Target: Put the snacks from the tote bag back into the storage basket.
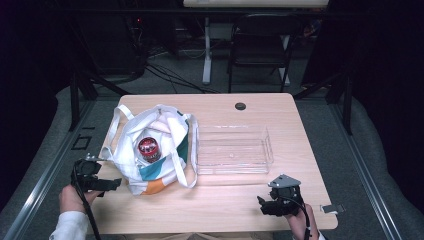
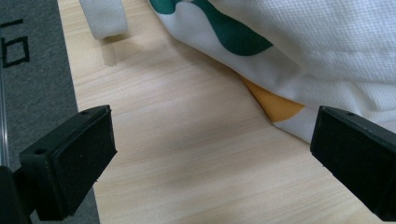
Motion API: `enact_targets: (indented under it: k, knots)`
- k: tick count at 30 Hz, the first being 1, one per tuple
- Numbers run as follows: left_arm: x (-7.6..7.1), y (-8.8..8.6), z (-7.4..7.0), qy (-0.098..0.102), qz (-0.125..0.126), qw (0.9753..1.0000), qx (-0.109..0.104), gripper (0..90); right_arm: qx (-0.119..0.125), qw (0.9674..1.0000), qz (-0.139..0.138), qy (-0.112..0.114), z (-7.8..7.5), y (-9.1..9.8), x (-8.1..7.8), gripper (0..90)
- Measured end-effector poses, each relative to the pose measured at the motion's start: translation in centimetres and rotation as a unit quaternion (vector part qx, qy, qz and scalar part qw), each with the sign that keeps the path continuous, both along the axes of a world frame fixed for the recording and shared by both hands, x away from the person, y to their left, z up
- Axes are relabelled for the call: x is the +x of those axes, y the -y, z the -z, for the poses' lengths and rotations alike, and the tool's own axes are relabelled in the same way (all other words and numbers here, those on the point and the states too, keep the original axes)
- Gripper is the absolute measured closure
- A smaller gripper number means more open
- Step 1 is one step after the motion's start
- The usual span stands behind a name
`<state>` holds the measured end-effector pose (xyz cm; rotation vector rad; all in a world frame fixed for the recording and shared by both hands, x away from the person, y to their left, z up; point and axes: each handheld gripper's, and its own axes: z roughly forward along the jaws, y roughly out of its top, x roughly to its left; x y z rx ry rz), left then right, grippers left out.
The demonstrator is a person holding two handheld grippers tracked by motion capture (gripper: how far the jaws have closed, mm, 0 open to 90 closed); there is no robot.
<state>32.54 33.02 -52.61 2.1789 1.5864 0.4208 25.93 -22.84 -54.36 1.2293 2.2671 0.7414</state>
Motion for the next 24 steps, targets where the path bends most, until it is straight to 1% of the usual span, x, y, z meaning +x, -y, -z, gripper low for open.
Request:
enact_targets:
  k: [4, 6, 10, 11, 12, 14, 16, 19, 20, 21, 22, 24]
  knots:
    - [0.1, 0.0, 0.1, -0.002, 0.002, 1.0000, 0.003, 0.3, 0.000, 1.0000, 0.000, -0.001, 0.0, 0.0, 0.0, 14.2]
    - [0.1, -0.1, 0.1, -0.003, 0.001, 1.0000, 0.002, 0.3, -0.005, 1.0000, -0.003, -0.003, -0.1, -0.1, 0.0, 14.2]
    - [0.0, -0.3, -0.1, -0.002, -0.005, 1.0000, -0.001, 0.3, -0.005, 1.0000, -0.003, -0.001, 0.0, -0.1, 0.0, 14.3]
    - [0.0, -0.3, -0.2, -0.003, -0.008, 0.9999, -0.007, 0.3, -0.005, 1.0000, -0.004, -0.003, -0.1, -0.1, 0.0, 14.2]
    - [0.0, -0.3, -0.4, -0.002, -0.014, 0.9997, -0.020, 0.3, -0.004, 1.0000, -0.004, -0.001, 0.0, -0.1, 0.0, 14.2]
    - [0.1, -0.3, -0.5, -0.002, -0.015, 0.9996, -0.023, 0.3, -0.004, 1.0000, -0.001, 0.000, 0.0, -0.1, 0.0, 14.3]
    - [0.1, -0.2, -0.7, 0.001, -0.016, 0.9998, -0.014, 0.3, -0.003, 1.0000, 0.000, 0.000, 0.0, -0.1, 0.0, 14.2]
    - [0.0, -0.1, -1.1, 0.001, -0.016, 0.9997, -0.020, 0.3, -0.006, 1.0000, -0.001, -0.003, 0.0, -0.1, 0.0, 14.2]
    - [0.0, -0.1, -1.2, 0.002, -0.016, 0.9997, -0.016, 0.3, -0.006, 1.0000, -0.001, -0.002, 0.0, -0.1, 0.0, 14.2]
    - [0.0, -0.1, -1.4, 0.004, -0.017, 0.9997, -0.017, 0.3, -0.005, 1.0000, -0.002, -0.002, 0.0, -0.1, 0.0, 14.2]
    - [0.0, -0.1, -1.6, 0.002, -0.015, 0.9997, -0.018, 0.3, -0.005, 1.0000, -0.002, -0.002, 0.0, -0.1, 0.0, 14.2]
    - [0.0, 0.0, -1.9, 0.008, -0.018, 0.9997, -0.017, 0.3, -0.004, 1.0000, -0.001, -0.002, 0.0, -0.1, 0.0, 14.2]
